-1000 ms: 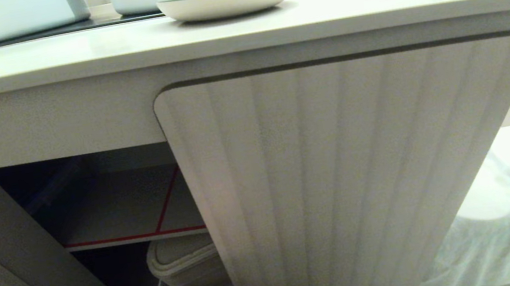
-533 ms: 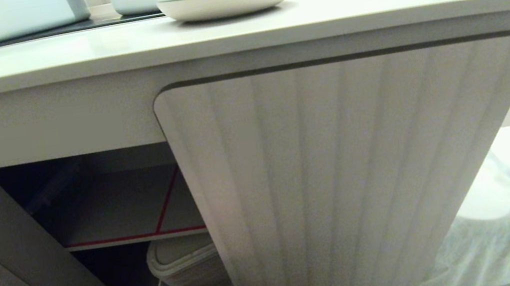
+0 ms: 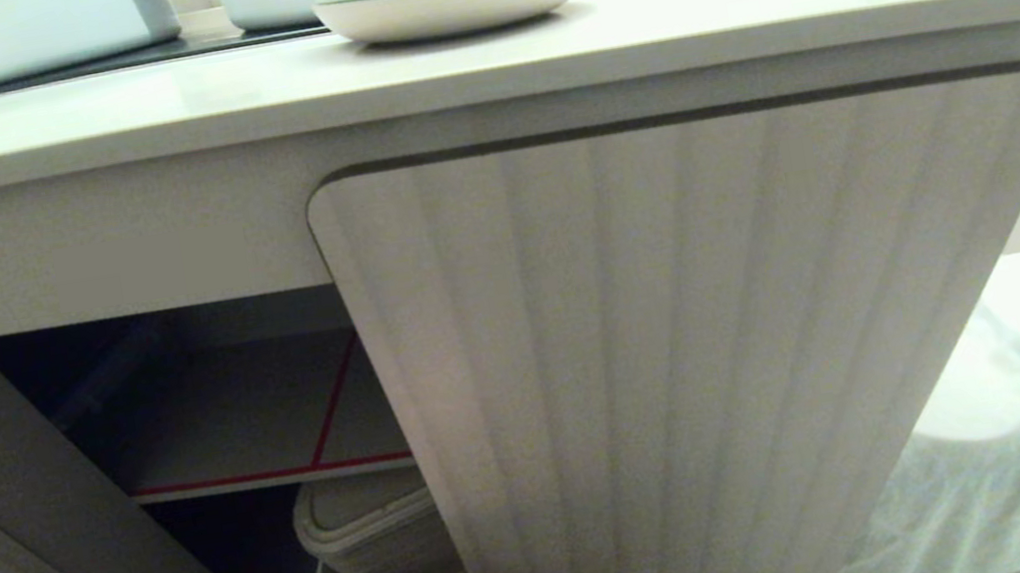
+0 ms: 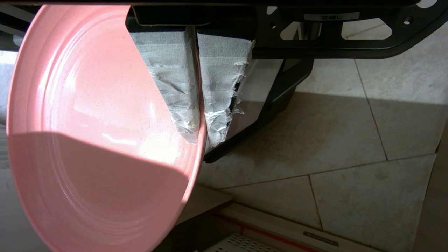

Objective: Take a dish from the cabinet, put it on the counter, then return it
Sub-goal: Place it on the table

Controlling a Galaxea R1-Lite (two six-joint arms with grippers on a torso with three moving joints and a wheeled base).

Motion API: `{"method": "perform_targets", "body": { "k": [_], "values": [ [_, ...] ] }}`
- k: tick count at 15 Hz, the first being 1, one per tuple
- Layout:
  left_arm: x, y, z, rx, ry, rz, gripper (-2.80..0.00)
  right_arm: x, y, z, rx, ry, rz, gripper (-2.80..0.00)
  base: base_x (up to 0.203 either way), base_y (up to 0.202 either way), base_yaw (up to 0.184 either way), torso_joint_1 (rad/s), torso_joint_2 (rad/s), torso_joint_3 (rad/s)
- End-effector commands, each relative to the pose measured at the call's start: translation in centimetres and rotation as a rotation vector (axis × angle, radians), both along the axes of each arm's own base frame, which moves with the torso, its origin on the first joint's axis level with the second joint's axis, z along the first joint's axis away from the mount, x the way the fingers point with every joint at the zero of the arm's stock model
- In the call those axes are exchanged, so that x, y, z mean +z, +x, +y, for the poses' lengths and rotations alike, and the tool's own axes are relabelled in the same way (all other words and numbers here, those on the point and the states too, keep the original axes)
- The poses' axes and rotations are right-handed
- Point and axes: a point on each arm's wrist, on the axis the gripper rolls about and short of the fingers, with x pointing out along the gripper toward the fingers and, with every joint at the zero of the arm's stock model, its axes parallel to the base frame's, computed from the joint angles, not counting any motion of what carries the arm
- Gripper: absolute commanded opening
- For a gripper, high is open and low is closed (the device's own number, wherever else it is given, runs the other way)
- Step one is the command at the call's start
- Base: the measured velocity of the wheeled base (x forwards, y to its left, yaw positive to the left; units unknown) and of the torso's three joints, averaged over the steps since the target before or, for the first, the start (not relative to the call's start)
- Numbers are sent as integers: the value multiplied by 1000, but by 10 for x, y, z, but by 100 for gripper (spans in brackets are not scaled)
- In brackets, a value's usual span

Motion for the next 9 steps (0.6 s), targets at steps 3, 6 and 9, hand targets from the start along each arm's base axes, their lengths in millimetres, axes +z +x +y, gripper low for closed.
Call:
{"method": "perform_targets", "body": {
  "k": [3,6,9],
  "values": [
    [0,-1,-1,-12,6,34,-280,0,0,0,0,1,0,-280,0,0,0,0,0,0],
    [1,-2,0,-17,4,24,-280,0,0,0,0,1,0,-280,0,0,0,0,0,0],
    [1,-2,0,-16,3,24,-280,0,0,0,0,1,0,-280,0,0,0,0,0,0]
  ]
}}
